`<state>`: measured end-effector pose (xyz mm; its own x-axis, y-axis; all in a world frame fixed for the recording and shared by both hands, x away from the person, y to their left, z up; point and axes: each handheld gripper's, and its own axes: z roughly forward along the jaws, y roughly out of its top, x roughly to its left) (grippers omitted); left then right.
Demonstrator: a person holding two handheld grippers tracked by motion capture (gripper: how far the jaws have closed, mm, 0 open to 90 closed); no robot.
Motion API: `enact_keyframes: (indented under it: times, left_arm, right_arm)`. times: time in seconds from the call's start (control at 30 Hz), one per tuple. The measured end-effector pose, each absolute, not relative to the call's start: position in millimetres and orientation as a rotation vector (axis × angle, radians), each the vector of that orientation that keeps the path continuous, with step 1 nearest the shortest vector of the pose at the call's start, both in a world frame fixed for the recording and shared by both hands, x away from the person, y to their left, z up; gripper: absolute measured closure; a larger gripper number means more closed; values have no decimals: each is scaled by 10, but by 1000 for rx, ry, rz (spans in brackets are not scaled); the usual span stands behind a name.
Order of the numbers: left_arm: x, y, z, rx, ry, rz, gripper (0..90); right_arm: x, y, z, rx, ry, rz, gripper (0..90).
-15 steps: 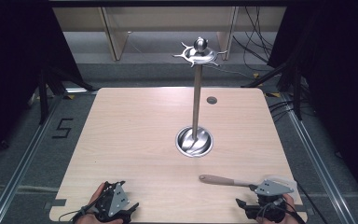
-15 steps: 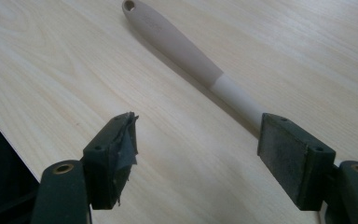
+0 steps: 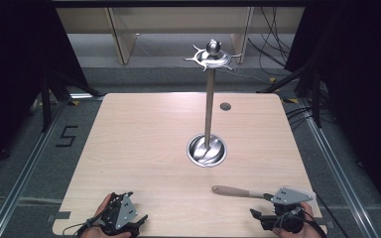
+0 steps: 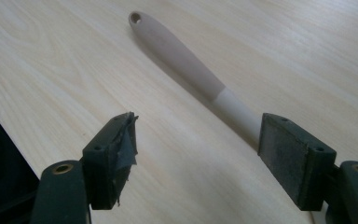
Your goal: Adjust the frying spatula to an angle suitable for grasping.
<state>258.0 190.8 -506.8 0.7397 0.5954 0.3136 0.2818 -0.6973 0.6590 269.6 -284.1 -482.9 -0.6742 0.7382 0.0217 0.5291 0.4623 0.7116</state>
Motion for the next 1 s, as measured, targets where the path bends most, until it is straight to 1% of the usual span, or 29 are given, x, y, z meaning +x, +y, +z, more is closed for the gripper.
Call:
enact_keyframes:
  times: [0.07,0.33,0.43,0.67,0.77,0.93,1.0]
  left_arm:
    - [2585,1897,-5086,2329,671,711,152]
    - [2582,1906,-5067,2339,661,697,152]
    - [2586,1893,-5081,2334,668,725,152]
    - [2586,1895,-5076,2338,659,700,152]
    - [2580,1895,-5074,2339,658,697,152]
    - [2586,1897,-5079,2332,669,718,152]
    - [2580,1902,-5067,2339,658,697,152]
  right_arm:
    - [2728,-2831,-4812,1064,2425,1019,288]
    - [2800,-2782,-4754,1039,2433,997,288]
    - [2845,-2756,-4744,1022,2443,969,296]
    - [2937,-2742,-4721,1027,2479,902,295]
    - [3021,-2729,-4719,996,2492,870,315]
    - [3143,-2685,-4712,955,2612,778,378]
    - [3179,-2634,-4735,939,2619,772,399]
